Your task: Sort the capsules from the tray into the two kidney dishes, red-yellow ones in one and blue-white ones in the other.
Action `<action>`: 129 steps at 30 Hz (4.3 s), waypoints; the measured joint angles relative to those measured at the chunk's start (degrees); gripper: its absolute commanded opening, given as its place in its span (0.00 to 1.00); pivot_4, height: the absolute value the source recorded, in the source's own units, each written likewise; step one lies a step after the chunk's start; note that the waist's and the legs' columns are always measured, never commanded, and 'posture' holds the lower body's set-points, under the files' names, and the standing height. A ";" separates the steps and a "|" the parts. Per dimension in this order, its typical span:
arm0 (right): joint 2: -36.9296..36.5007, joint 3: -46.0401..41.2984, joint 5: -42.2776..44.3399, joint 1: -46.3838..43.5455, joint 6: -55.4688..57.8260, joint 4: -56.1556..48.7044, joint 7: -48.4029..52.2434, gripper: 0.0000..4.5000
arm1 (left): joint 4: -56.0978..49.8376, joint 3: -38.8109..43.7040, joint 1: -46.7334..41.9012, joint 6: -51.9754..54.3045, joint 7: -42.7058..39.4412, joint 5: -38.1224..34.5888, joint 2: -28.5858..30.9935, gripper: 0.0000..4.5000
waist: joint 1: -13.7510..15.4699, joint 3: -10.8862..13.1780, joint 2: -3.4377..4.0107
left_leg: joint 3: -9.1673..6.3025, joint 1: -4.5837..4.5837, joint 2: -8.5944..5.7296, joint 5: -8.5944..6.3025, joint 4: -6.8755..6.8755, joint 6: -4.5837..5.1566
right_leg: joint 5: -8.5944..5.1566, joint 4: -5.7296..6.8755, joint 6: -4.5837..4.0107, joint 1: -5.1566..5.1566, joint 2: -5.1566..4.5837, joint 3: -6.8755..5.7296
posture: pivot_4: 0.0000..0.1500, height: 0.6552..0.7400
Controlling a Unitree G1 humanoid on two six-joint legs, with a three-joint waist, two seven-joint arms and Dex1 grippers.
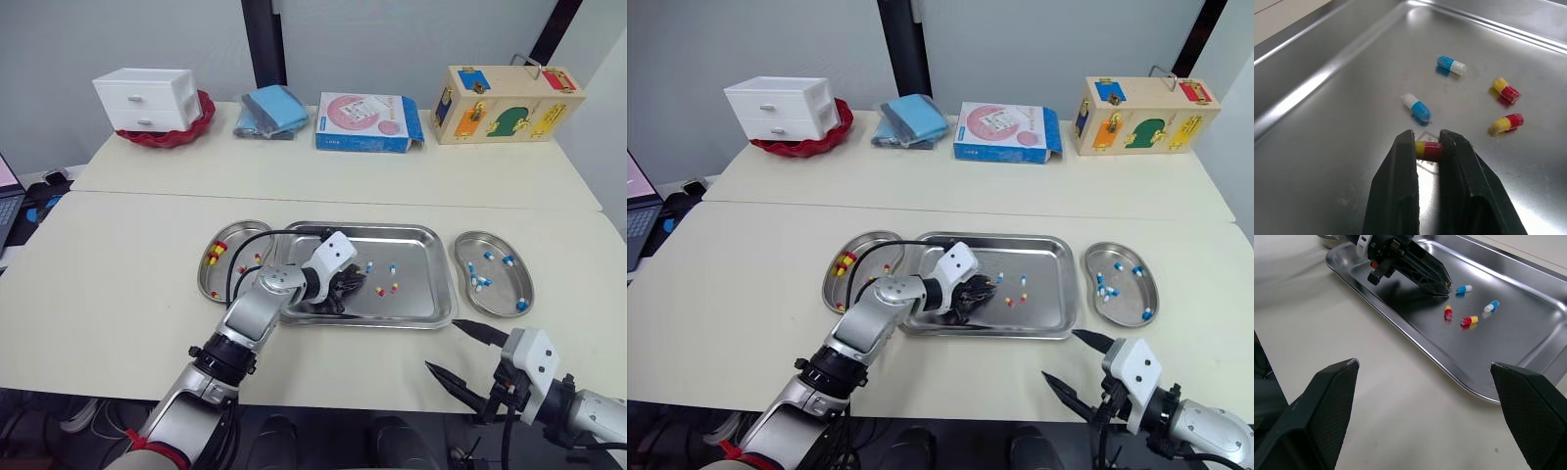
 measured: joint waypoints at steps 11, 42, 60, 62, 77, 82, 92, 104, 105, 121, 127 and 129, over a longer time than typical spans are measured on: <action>0.31 0.31 -1.22 -3.11 -4.47 0.73 0.30 1.00 | -13.92 7.88 3.77 7.28 -0.71 -3.90 6.35 0.08 | -0.05 0.00 0.00 | 0.00 -0.02 0.02 0.00 -0.02 -0.01 | 0.00 -0.02 0.00 -0.02 -0.01 0.00 | 1.00 1.00; -0.10 16.00 -0.90 -21.34 -10.41 14.19 11.23 1.00 | -29.68 41.29 27.38 11.75 9.28 -14.97 17.30 0.60 | 0.02 0.07 -0.04 | -0.04 0.00 0.06 0.00 -0.06 0.00 | 0.00 -0.10 -0.01 -0.02 -0.04 -0.06 | 1.00 1.00; -0.12 16.02 -1.43 -21.09 -9.88 14.14 9.08 1.00 | -22.87 33.00 27.82 -1.91 3.03 -8.86 25.01 0.99 | -0.01 0.07 -0.03 | -0.02 0.01 0.06 0.00 -0.08 0.00 | 0.00 -0.10 -0.01 -0.04 -0.03 -0.04 | 1.00 1.00; -0.13 16.01 -1.52 -20.93 -9.60 14.13 8.67 1.00 | -21.27 30.94 27.73 -5.13 1.87 -6.95 26.04 0.99 | -0.01 0.07 -0.03 | -0.02 0.00 0.06 0.00 -0.08 0.00 | 0.00 -0.11 -0.01 -0.05 -0.03 -0.04 | 1.00 1.00; -0.27 16.01 -2.00 -19.92 -9.38 13.08 8.13 1.00 | -17.33 26.67 24.93 -15.42 1.73 -1.15 27.36 0.99 | -0.12 0.15 -0.05 | 0.01 -0.09 0.08 0.00 -0.10 -0.01 | 0.01 -0.06 -0.02 -0.17 -0.02 -0.02 | 1.00 1.00; -0.25 16.04 -2.01 -19.92 -9.19 13.00 7.73 1.00 | -13.12 25.96 24.62 -22.77 2.35 3.44 28.65 0.99 | -0.13 0.17 -0.01 | -0.01 -0.11 0.08 0.00 -0.09 0.00 | 0.01 -0.06 -0.02 -0.21 -0.01 -0.05 | 1.00 1.00; -0.25 16.07 -2.02 -20.07 -8.41 12.99 7.42 1.00 | -10.25 25.04 24.74 -24.99 -0.53 4.65 29.74 0.99 | -0.13 0.17 0.01 | 0.01 -0.14 0.08 0.00 -0.09 0.00 | 0.00 -0.03 -0.01 -0.23 -0.01 -0.04 | 1.00 1.00; -0.13 16.12 -2.17 -20.05 -8.36 12.53 6.98 1.00 | -14.08 25.00 21.33 -9.43 -3.76 -0.65 28.28 0.99 | -0.12 0.18 0.00 | -0.02 -0.16 0.09 0.00 -0.07 0.00 | 0.00 0.01 -0.01 -0.26 0.01 -0.05 | 1.00 1.00; -0.13 16.12 -2.20 -20.03 -8.36 12.53 6.97 1.00 | -14.08 25.07 21.22 -9.04 -3.73 -1.10 28.12 0.99 | -0.12 0.18 0.00 | -0.02 -0.16 0.08 0.00 -0.07 0.00 | 0.00 0.01 -0.01 -0.26 0.00 -0.06 | 1.00 1.00; 0.11 16.10 -3.02 -19.86 -8.46 12.53 7.02 1.00 | -19.16 30.07 24.90 -7.58 -9.92 -10.24 30.17 0.99 | -0.15 0.18 -0.01 | -0.01 -0.16 0.09 0.00 -0.06 0.00 | 0.00 0.03 -0.02 -0.27 0.00 -0.05 | 1.00 1.00; 0.08 15.95 -3.02 -19.55 -8.47 12.53 7.07 1.00 | -16.21 31.30 23.23 -13.93 -5.57 -7.92 28.29 0.99 | 0.04 0.18 0.01 | 0.01 -0.18 0.06 0.00 -0.05 0.00 | 0.00 0.01 -0.01 -0.22 -0.04 -0.05 | 1.00 1.00; 0.13 16.09 -3.02 -19.72 -8.47 12.53 7.13 1.00 | -17.87 34.81 20.34 -1.31 -1.48 -17.30 23.04 0.99 | 0.20 0.17 -0.08 | -0.16 -0.36 0.06 -0.01 0.12 0.01 | -0.01 0.10 0.01 -0.31 -0.01 -0.21 | 1.00 1.00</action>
